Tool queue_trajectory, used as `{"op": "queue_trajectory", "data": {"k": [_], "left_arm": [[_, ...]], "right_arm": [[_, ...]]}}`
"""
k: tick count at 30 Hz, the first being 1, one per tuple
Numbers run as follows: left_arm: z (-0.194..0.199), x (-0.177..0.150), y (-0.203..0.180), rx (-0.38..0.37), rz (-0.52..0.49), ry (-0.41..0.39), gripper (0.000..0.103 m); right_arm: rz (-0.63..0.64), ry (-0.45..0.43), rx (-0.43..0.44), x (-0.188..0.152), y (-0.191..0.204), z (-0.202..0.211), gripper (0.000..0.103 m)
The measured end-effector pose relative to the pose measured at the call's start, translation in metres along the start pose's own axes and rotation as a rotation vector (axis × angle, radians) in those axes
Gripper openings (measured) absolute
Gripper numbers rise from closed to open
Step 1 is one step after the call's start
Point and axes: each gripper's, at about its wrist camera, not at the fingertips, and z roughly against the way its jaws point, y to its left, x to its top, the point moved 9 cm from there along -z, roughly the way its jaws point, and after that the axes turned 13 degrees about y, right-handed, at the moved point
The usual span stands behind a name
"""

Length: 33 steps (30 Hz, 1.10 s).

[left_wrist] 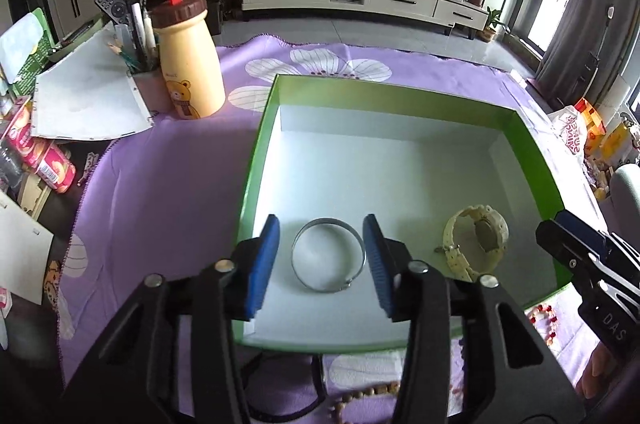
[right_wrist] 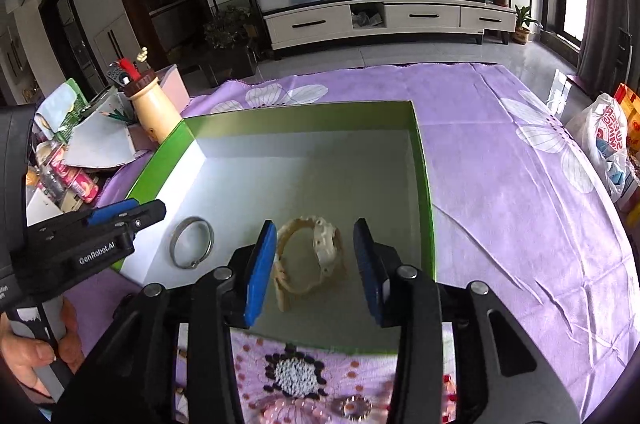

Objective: Organize jewelry
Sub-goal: 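Lower the watch and bangle into the green box and open both tools, then withdraw both tools from the box back over the jewelry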

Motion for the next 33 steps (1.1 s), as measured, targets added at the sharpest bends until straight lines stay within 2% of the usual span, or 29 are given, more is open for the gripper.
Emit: {"op": "queue_trajectory", "data": {"k": [2, 5, 11, 16, 24, 29, 33], "left_arm": [[0.010, -0.007, 0.003, -0.001, 0.000, -0.014, 0.057], [0.028, -0.022, 0.006, -0.014, -0.003, -0.032, 0.063], [0.063, -0.062, 0.011, -0.042, -0.017, -0.054, 0.065], [0.076, -0.098, 0.008, -0.046, -0.053, -0.038, 0.067], [0.061, -0.156, 0.006, -0.079, -0.061, 0.053, 0.068], [0.049, -0.176, 0.010, -0.097, -0.044, 0.097, 0.068], [0.046, -0.186, 0.008, -0.114, -0.046, 0.114, 0.068]], "right_arm": [[0.007, -0.002, 0.009, -0.008, 0.001, 0.007, 0.041], [0.021, 0.003, 0.022, -0.023, 0.004, 0.017, 0.041], [0.059, 0.035, 0.053, -0.059, 0.014, 0.036, 0.041], [0.088, 0.103, 0.109, -0.101, 0.028, 0.042, 0.045], [0.155, 0.238, 0.180, -0.180, 0.059, 0.036, 0.046], [0.196, 0.259, 0.205, -0.206, 0.078, 0.034, 0.046], [0.196, 0.260, 0.197, -0.210, 0.085, 0.027, 0.046]]}}
